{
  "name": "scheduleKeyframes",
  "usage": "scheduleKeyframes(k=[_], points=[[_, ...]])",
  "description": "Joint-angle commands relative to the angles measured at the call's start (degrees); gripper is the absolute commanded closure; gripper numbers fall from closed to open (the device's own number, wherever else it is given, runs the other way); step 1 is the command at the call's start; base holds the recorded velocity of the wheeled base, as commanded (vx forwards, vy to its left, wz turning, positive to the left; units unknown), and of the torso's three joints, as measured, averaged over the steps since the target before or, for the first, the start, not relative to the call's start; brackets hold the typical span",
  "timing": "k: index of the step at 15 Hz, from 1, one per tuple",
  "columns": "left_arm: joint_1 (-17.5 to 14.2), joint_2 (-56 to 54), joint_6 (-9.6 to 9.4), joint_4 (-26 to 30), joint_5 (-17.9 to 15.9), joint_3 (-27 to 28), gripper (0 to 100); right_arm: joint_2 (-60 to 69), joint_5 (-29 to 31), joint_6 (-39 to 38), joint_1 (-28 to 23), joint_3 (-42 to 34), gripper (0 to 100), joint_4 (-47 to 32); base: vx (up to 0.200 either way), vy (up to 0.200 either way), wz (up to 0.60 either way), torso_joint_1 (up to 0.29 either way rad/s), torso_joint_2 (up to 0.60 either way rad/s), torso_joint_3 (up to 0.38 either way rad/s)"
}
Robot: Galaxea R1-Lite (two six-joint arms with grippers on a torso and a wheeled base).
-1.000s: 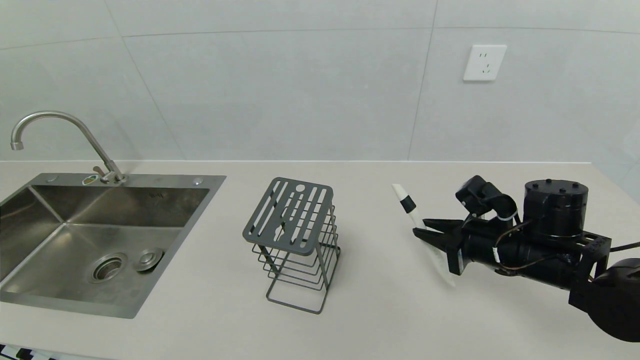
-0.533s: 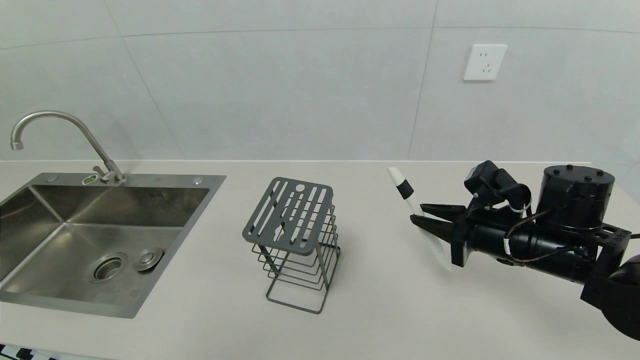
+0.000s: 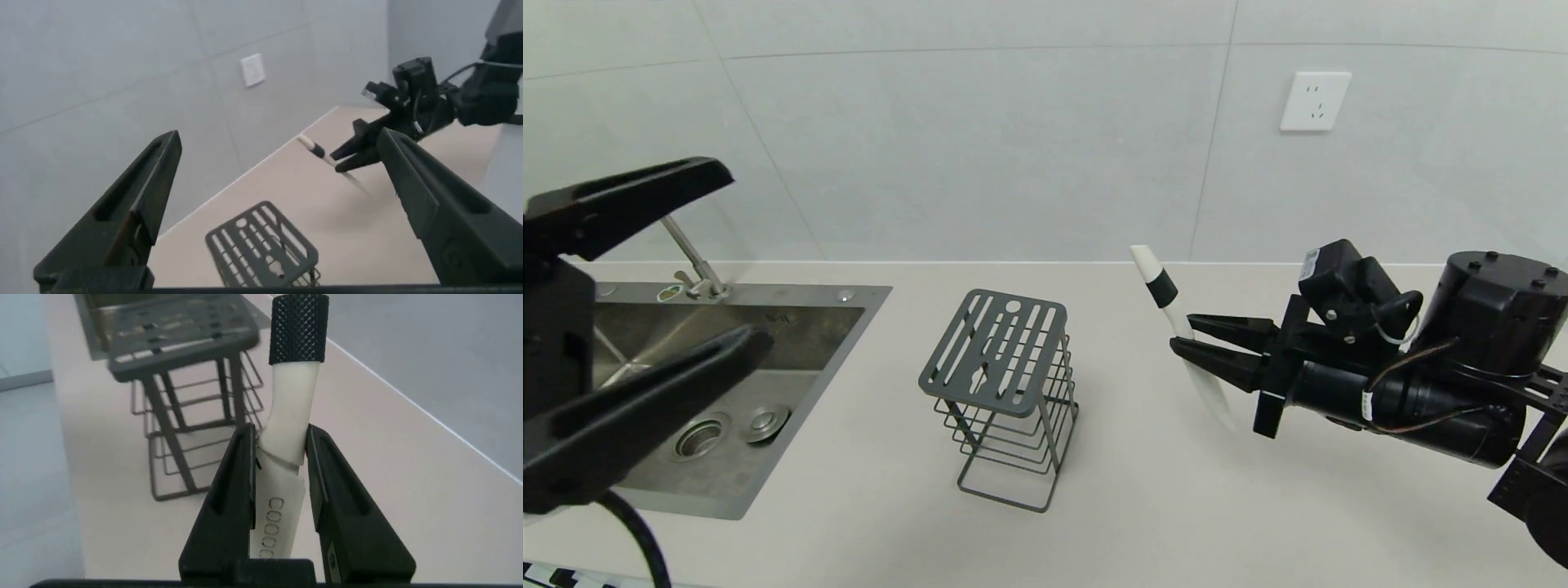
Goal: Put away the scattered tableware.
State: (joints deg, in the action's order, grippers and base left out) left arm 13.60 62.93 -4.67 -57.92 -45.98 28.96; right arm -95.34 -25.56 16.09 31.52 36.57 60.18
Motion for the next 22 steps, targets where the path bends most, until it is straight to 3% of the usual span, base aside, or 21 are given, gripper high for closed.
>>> scheduleKeyframes(k=[1,3,8,9,11,13,14,16,21,22], points=[[0.0,7.2,-0.34,-2.6,-2.5,-0.7,0,2.8,0.0,0.0,0.5,-0.2,100,0.0,0.000,0.000,0.00,0.000,0.00,0.000],[0.0,8.6,-1.75,-4.0,-7.2,-1.1,0,4.2,0.0,-0.1,0.5,-0.7,100,0.0,0.000,0.000,0.00,0.000,0.00,0.000],[0.1,11.1,-1.31,-3.9,-13.7,-1.7,0,4.6,-2.1,-0.5,0.6,-0.6,100,1.4,0.000,0.000,0.00,0.000,0.00,0.000],[1.2,12.7,-1.31,-3.9,-18.0,-1.3,0,4.5,-3.7,-1.8,0.6,-0.7,100,2.9,0.000,0.000,0.00,0.000,0.00,0.000],[4.9,15.9,-1.31,-4.0,-20.0,0.0,0,4.6,-4.9,-1.9,0.6,-0.7,100,4.5,0.000,0.000,0.00,0.000,0.00,0.000],[9.1,19.7,-1.57,-4.0,-19.8,2.6,0,5.3,-7.3,-1.9,1.2,-1.9,100,6.4,0.000,0.000,0.00,0.000,0.00,0.000],[9.5,20.1,-1.57,-4.0,-19.8,2.9,0,5.4,-7.3,-1.9,1.6,-2.0,100,6.6,0.000,0.000,0.00,0.000,0.00,0.000],[14.4,25.8,-1.66,-4.2,-12.8,7.2,0,7.0,-7.4,-2.6,3.6,-4.3,100,8.4,0.000,0.000,0.00,0.000,0.00,0.000],[17.7,35.9,-1.22,-11.5,-10.9,13.3,0,10.4,-8.3,-2.6,3.6,-8.2,100,10.3,0.000,0.000,0.00,0.000,0.00,0.000],[19.2,38.2,1.07,-15.4,-10.8,14.7,0,11.1,-8.5,-2.6,3.6,-9.3,100,10.8,0.000,0.000,0.00,0.000,0.00,0.000]])
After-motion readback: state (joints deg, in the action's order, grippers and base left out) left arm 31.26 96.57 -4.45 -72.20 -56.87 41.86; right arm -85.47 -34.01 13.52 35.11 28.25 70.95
